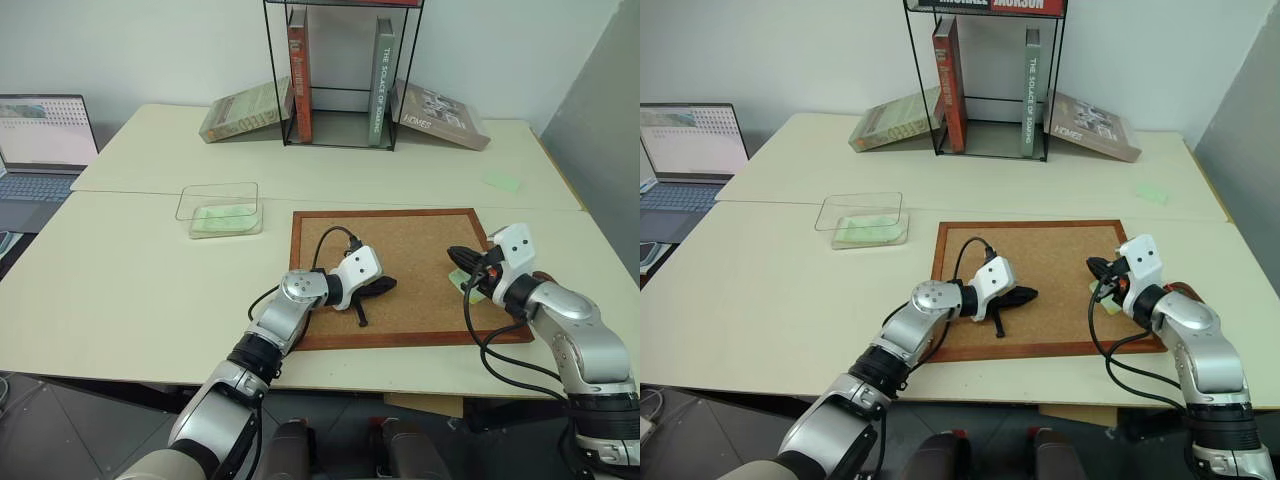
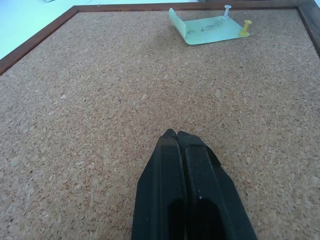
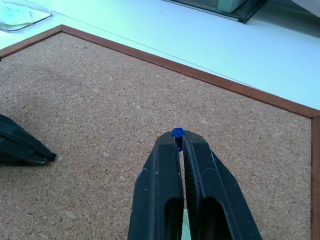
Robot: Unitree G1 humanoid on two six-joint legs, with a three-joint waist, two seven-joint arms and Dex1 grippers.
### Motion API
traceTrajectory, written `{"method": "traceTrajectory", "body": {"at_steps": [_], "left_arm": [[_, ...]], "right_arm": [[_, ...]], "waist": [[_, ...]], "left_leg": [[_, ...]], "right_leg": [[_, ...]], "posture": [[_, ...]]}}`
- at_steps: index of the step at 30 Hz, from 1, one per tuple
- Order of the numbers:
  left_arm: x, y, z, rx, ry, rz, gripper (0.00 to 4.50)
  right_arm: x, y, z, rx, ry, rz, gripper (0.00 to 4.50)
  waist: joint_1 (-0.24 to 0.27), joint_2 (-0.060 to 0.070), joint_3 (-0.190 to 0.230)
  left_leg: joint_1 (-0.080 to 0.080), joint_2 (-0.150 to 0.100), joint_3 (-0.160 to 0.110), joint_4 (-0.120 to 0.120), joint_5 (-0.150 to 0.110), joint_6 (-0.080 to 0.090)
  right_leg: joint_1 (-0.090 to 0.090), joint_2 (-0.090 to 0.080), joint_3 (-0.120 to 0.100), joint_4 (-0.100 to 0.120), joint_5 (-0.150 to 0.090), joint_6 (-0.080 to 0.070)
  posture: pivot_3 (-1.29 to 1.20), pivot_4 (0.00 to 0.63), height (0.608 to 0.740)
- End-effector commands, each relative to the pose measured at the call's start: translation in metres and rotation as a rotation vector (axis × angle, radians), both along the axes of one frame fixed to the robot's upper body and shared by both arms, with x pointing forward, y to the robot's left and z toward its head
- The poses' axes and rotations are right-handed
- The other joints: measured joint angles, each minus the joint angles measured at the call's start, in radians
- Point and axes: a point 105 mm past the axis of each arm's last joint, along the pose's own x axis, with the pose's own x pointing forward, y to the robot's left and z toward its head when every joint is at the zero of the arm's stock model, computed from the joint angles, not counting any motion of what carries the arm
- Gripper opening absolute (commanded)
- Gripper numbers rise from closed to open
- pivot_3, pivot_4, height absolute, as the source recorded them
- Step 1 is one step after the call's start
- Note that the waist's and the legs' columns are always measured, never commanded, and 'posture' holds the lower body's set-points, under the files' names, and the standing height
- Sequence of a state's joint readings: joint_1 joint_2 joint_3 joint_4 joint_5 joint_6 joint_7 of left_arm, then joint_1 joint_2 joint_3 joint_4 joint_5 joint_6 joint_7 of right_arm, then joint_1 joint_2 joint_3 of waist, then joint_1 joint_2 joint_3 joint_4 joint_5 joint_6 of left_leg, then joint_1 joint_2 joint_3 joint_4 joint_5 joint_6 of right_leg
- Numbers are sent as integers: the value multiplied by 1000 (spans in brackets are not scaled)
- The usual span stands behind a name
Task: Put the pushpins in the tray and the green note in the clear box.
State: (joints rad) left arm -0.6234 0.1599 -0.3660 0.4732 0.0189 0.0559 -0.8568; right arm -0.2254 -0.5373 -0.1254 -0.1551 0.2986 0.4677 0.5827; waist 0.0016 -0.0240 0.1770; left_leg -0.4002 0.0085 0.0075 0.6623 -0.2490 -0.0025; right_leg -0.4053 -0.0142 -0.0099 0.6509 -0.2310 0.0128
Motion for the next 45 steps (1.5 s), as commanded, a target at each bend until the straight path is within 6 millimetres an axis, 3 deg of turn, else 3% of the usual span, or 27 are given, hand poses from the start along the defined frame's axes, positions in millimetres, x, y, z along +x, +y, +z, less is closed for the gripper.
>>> {"method": "traceTrajectory", "body": {"at_steps": [1,9,14,19,20,22,34,37,40,45], "left_arm": [[-8,-1,-19,59,39,-20,0],[-8,0,-18,57,34,-22,0],[-8,-2,-17,49,26,-33,0],[-7,-3,-16,47,18,-37,0],[-7,-4,-15,47,15,-37,0],[-7,-4,-16,48,12,-38,0],[-6,1,-19,58,2,-28,0],[-5,2,-20,60,0,-26,0],[-5,2,-20,60,-1,-25,0],[-4,3,-21,64,-5,-26,0]], "right_arm": [[-2,-25,28,-12,-88,-90,29],[-30,-104,4,-182,44,-327,29],[-45,-126,-12,-247,129,-377,29],[-50,-130,-23,-276,189,-381,29],[-51,-130,-25,-278,203,-379,531],[-51,-131,-29,-286,221,-387,732],[-49,-132,-32,-261,251,-403,3176],[-46,-130,-19,-223,183,-400,3728],[-47,-126,-14,-190,162,-370,3728],[-48,-93,-15,-120,135,-225,3728]], "waist": [[1,0,0],[6,2,-1],[6,4,-2],[3,6,-4],[3,6,-4],[3,6,-4],[2,6,-4],[2,7,-5],[2,7,-5],[2,8,-6]], "left_leg": [[0,0,0,0,0,0],[0,0,0,-1,0,0],[0,0,1,-1,0,0],[0,0,1,0,0,0],[0,0,1,0,0,0],[0,0,1,0,0,0],[0,0,1,-1,0,0],[0,0,1,0,0,0],[0,0,0,0,0,0],[0,0,0,0,0,0]], "right_leg": [[0,0,0,0,0,0],[0,0,0,-1,0,0],[0,0,0,-1,0,0],[0,0,0,-1,0,0],[0,0,0,-1,0,0],[0,0,0,-2,0,0],[0,0,0,-2,0,0],[0,0,0,-2,0,0],[1,0,0,-2,0,0],[1,1,0,-2,0,1]], "posture": [[0,150,740],[0,150,740],[0,150,740],[0,150,740],[0,150,740],[0,150,740],[0,150,740],[0,150,740],[0,150,740],[0,150,740]]}}
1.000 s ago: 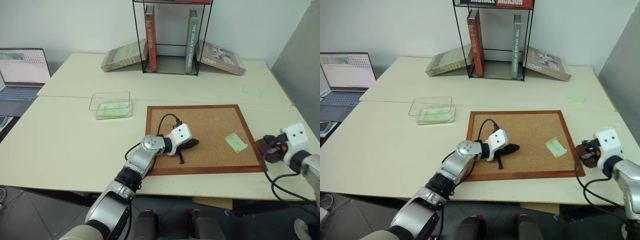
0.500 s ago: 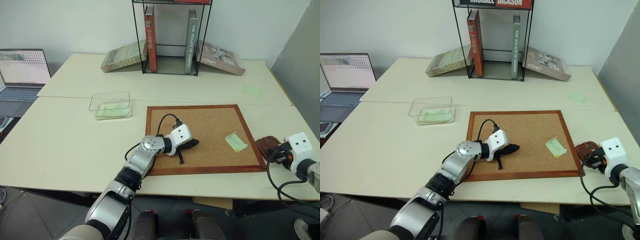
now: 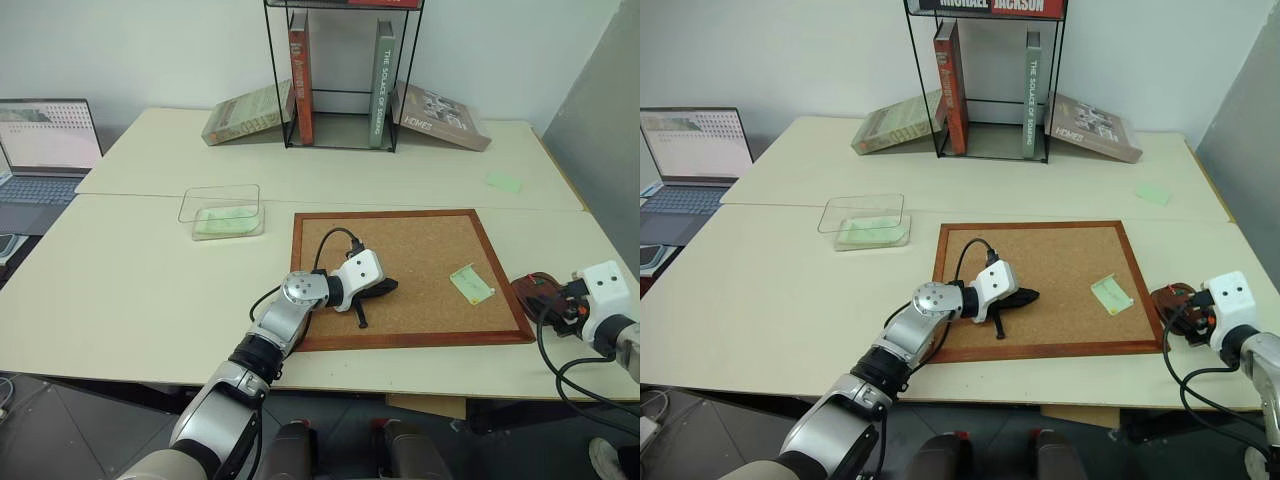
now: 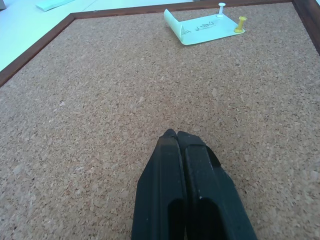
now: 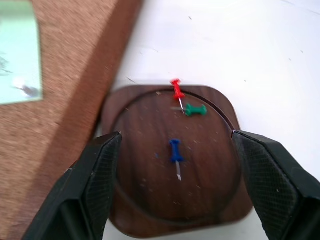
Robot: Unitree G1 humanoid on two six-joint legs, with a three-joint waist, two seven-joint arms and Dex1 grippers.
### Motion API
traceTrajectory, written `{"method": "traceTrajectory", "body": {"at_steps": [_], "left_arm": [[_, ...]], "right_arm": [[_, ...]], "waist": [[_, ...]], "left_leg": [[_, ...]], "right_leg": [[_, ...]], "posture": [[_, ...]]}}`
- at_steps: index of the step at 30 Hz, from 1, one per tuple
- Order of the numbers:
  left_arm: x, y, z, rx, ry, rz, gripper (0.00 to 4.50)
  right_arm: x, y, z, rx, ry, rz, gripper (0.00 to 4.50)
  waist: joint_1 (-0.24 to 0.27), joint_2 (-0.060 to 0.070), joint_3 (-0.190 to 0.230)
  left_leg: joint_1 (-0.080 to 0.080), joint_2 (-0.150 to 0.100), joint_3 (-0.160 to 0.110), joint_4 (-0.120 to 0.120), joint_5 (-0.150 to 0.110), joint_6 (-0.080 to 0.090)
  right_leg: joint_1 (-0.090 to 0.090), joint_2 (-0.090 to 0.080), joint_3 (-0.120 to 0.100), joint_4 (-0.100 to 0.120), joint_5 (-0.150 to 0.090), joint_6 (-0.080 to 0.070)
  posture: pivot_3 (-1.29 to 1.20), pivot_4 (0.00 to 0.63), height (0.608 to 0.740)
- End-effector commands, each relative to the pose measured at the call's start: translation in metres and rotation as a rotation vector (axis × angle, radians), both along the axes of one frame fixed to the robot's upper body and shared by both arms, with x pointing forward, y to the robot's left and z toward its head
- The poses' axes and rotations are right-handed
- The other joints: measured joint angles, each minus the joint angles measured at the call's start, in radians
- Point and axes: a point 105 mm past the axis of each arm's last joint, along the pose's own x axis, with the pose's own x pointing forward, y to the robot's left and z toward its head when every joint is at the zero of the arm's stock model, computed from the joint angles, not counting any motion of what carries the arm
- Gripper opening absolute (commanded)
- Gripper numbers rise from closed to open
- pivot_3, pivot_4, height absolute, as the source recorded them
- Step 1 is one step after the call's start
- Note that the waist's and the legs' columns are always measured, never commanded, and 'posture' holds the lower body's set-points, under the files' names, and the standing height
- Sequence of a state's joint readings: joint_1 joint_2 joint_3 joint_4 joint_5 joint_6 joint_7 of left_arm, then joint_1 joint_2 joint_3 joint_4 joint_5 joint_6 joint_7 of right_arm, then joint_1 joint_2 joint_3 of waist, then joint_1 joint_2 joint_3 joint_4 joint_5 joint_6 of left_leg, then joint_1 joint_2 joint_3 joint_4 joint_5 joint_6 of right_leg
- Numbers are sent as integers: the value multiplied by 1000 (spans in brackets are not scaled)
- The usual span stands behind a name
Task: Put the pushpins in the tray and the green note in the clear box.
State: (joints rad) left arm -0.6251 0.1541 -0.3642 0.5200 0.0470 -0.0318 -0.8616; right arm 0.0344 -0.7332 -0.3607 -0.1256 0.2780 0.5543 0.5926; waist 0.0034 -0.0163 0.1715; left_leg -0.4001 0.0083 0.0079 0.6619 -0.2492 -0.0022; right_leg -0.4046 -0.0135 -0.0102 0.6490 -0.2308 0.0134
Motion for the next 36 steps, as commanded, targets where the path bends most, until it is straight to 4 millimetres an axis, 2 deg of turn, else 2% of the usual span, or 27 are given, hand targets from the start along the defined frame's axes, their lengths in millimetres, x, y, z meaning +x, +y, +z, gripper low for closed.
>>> {"method": "traceTrajectory", "body": {"at_steps": [1,4,15,20,33,36], "left_arm": [[-3,3,-18,59,38,-2,0],[-3,3,-17,59,35,-3,0],[-2,5,-16,66,29,0,0],[-2,5,-16,68,27,-2,0],[-2,6,-16,71,29,-3,0],[-2,6,-17,70,29,-2,0]], "right_arm": [[3,27,14,61,-83,107,3728],[5,37,10,87,-87,120,3728],[19,48,-5,111,-87,99,3728],[20,47,-7,109,-88,95,2927],[15,50,-4,105,-92,118,84],[14,52,4,114,-121,131,34]], "waist": [[0,0,0],[0,0,0],[-1,1,-1],[-1,1,-1],[-1,1,-1],[-1,1,-1]], "left_leg": [[0,0,0,0,0,0],[0,0,0,0,0,0],[0,0,0,0,0,0],[0,0,0,0,0,0],[0,0,0,0,0,0],[0,0,0,0,0,0]], "right_leg": [[0,0,0,0,0,0],[0,1,0,0,0,0],[0,1,0,0,0,0],[0,1,0,0,0,0],[0,1,0,0,0,0],[0,1,0,0,0,0]], "posture": [[0,150,740],[0,150,740],[0,150,740],[0,150,740],[0,150,740],[0,150,740]]}}
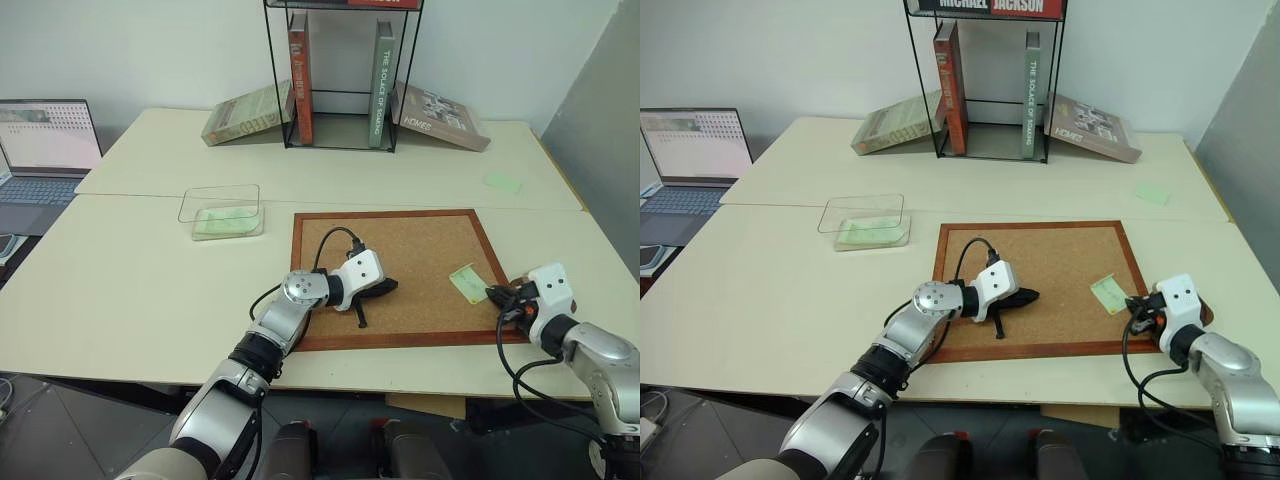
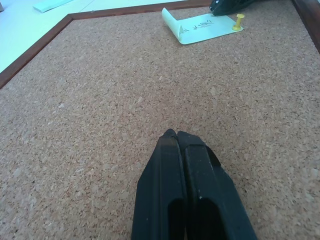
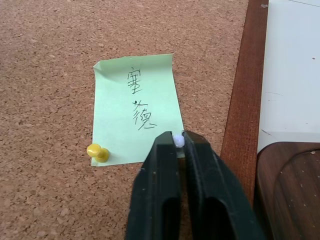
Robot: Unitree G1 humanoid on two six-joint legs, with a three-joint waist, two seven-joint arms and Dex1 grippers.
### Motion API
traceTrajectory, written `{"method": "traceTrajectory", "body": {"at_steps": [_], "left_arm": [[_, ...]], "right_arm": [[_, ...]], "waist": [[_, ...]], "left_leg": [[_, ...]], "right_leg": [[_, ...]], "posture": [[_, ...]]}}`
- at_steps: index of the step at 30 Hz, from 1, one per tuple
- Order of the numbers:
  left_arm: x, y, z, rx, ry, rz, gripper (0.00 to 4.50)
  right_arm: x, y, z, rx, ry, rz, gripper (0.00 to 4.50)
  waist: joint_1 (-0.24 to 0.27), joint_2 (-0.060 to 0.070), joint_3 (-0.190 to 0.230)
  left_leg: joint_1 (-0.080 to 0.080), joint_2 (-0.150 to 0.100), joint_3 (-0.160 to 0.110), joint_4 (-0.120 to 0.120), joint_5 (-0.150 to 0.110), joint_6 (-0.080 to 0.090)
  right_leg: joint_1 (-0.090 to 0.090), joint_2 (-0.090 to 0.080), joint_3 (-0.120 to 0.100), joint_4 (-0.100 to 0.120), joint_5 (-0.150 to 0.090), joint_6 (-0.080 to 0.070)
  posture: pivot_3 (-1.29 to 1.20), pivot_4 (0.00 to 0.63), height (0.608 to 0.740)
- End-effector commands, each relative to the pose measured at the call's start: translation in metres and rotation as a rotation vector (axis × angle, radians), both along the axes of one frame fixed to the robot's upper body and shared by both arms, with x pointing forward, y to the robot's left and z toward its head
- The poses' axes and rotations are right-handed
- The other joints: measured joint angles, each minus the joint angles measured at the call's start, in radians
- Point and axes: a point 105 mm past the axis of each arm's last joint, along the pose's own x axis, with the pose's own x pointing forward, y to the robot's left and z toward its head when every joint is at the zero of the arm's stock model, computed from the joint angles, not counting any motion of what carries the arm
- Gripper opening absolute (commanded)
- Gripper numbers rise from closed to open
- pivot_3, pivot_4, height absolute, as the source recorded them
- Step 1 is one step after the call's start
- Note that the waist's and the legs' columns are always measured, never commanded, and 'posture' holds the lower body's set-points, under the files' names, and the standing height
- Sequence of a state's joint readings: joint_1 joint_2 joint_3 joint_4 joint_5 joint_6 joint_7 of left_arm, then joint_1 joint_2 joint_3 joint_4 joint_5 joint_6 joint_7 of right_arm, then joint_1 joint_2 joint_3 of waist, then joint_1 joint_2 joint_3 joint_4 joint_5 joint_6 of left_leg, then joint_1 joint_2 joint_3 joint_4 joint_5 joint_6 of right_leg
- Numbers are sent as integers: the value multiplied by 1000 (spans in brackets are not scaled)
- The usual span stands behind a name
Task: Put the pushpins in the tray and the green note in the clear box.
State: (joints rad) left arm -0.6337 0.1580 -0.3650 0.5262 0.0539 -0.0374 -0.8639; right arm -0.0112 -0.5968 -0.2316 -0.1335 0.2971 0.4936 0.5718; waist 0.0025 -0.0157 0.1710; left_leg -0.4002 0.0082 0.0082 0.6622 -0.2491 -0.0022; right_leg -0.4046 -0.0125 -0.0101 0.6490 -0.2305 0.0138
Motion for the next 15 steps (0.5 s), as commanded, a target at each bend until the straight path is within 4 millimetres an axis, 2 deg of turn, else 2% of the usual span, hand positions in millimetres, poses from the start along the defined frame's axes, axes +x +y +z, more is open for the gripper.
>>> {"method": "traceTrajectory", "body": {"at_steps": [1,7,15], "left_arm": [[-3,5,-18,58,39,1,0],[-5,3,-20,60,41,-4,0],[-5,2,-21,67,45,-6,0]], "right_arm": [[-1,-3,26,-2,-99,4,34],[-4,3,34,31,-150,18,34],[-3,-1,44,52,-196,-10,34]], "waist": [[1,0,0],[2,0,0],[0,0,0]], "left_leg": [[0,0,0,0,0,0],[0,0,-1,-1,0,0],[0,0,0,0,0,0]], "right_leg": [[0,0,0,0,0,0],[0,0,0,0,0,0],[0,0,0,0,0,0]], "posture": [[0,150,740],[0,150,740],[0,150,740]]}}
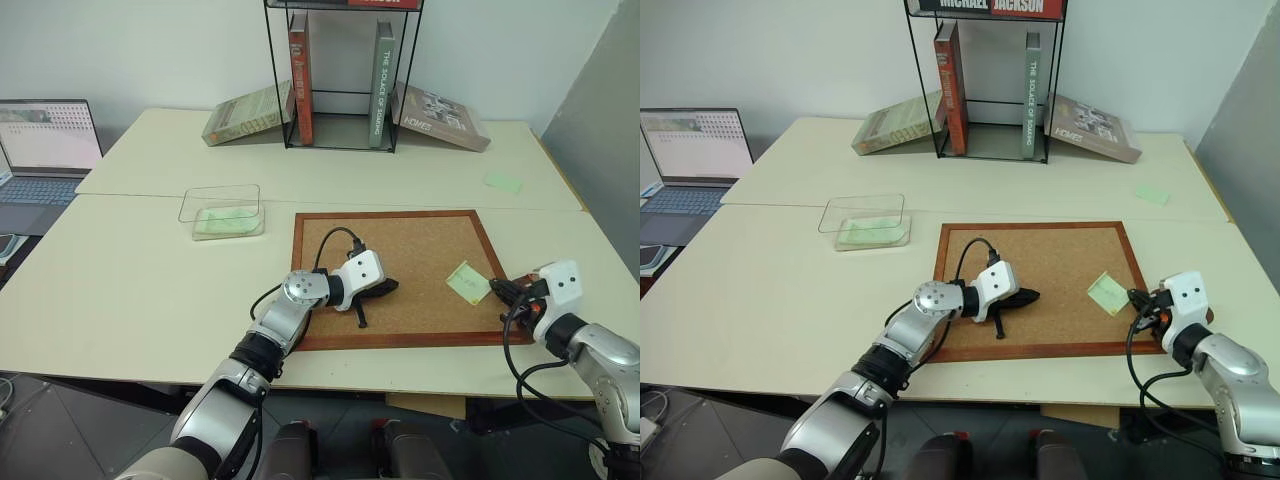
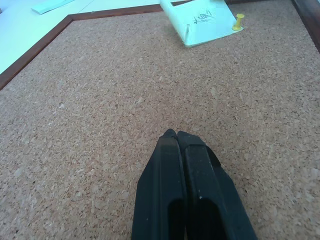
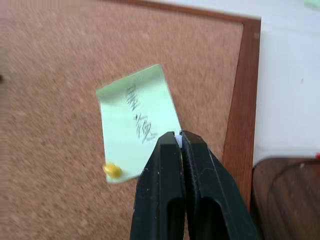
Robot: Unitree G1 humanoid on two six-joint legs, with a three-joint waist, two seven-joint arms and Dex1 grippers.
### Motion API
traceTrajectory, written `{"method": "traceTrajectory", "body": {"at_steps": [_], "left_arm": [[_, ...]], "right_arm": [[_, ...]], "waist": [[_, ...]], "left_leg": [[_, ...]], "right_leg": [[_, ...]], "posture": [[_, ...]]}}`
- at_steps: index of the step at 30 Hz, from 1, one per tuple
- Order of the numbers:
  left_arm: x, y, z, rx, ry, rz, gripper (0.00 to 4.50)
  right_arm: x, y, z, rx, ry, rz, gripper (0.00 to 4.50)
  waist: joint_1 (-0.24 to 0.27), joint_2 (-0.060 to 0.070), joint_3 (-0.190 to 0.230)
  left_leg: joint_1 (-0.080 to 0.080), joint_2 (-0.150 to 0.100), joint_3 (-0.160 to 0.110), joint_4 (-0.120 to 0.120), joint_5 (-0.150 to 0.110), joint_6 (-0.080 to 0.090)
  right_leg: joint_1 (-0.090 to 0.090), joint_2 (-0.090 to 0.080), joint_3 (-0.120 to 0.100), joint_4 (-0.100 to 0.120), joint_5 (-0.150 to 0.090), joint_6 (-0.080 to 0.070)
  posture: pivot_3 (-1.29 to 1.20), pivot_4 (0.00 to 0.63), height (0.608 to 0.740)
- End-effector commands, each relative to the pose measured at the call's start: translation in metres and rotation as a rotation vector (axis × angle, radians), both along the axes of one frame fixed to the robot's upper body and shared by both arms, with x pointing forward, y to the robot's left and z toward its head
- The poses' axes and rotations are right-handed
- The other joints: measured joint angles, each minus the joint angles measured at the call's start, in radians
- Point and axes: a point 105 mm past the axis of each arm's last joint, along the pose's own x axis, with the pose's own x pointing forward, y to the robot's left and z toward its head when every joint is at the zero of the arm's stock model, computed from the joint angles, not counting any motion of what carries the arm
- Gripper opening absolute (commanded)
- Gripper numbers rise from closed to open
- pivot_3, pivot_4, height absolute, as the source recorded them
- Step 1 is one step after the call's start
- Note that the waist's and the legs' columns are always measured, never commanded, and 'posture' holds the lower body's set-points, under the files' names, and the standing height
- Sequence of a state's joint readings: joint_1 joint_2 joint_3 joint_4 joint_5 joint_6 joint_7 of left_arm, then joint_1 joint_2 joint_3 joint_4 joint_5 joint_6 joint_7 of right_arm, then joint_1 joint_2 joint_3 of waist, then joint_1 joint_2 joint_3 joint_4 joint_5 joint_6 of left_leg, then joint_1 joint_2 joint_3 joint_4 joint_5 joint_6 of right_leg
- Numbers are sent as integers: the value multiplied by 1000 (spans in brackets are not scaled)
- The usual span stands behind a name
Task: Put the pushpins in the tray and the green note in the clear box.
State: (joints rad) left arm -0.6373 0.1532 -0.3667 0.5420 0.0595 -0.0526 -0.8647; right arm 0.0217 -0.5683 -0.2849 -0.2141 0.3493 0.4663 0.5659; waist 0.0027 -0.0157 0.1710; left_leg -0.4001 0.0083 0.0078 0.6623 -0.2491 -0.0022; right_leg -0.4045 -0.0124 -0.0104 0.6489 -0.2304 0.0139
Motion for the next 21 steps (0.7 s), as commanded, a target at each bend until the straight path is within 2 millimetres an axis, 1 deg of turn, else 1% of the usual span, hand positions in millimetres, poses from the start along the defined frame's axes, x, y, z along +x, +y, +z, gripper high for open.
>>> {"method": "traceTrajectory", "body": {"at_steps": [1,4,7,12,14,18,21], "left_arm": [[-5,4,-20,66,49,0,0],[-5,4,-21,66,51,2,0],[-5,5,-21,67,51,2,0],[-5,4,-21,65,51,1,0],[-5,3,-21,64,51,-1,0],[-5,3,-21,65,49,-2,0],[-5,3,-21,65,49,-1,0]], "right_arm": [[2,-8,27,3,-105,-27,34],[2,-17,31,3,-112,-62,34],[1,-28,29,-15,-95,-98,34],[1,-64,15,-95,-31,-265,34],[-1,-70,10,-117,-1,-292,34],[-5,-75,1,-131,56,-308,34],[-6,-76,-4,-134,78,-314,558]], "waist": [[0,0,0],[0,0,0],[0,0,0],[0,0,-1],[0,0,-1],[0,2,-2],[0,2,-2]], "left_leg": [[0,0,0,0,0,0],[0,0,0,0,0,0],[0,0,0,0,0,0],[0,0,0,0,0,0],[0,0,0,0,0,0],[0,0,0,0,0,0],[0,0,0,0,0,0]], "right_leg": [[0,0,0,0,0,0],[0,0,0,0,0,0],[0,0,0,0,0,0],[0,0,0,0,0,0],[0,0,0,0,0,0],[0,0,1,0,0,0],[0,0,0,0,0,0]], "posture": [[0,150,740],[0,150,740],[0,150,740],[0,150,740],[0,150,740],[0,150,740],[0,150,740]]}}
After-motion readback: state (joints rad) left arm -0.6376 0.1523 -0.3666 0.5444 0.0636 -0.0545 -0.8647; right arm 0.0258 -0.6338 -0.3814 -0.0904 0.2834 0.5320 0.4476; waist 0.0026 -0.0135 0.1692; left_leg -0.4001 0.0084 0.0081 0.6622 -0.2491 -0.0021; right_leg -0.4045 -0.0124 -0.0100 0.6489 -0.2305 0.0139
